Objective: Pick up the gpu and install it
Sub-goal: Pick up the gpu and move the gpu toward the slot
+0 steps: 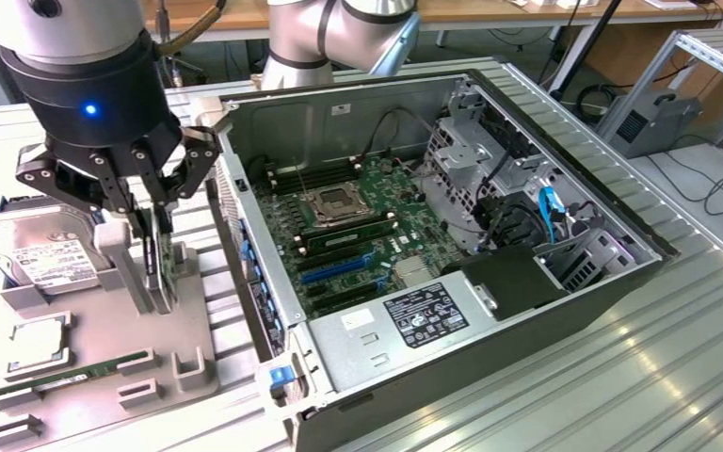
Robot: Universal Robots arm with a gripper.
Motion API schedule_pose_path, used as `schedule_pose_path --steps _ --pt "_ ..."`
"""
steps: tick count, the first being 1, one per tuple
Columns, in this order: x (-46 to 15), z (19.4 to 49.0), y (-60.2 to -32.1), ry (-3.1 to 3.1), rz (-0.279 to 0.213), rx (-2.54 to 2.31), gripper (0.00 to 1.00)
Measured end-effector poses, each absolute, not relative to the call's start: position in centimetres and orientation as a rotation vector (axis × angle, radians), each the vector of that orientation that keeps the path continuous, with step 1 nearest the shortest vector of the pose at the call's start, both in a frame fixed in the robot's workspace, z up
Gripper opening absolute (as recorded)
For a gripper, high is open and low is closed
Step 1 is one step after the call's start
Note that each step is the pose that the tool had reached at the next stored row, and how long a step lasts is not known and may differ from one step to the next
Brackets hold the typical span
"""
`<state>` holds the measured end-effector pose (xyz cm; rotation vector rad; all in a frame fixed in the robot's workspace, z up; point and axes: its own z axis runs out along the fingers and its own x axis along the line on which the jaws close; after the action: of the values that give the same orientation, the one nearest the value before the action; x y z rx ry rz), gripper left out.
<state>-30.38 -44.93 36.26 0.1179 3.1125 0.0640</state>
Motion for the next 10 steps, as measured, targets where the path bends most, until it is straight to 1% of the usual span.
schedule_pose_path --steps 10 --pt "-30.4 38.2 -44.9 3.112 0.064 0.118 0.26"
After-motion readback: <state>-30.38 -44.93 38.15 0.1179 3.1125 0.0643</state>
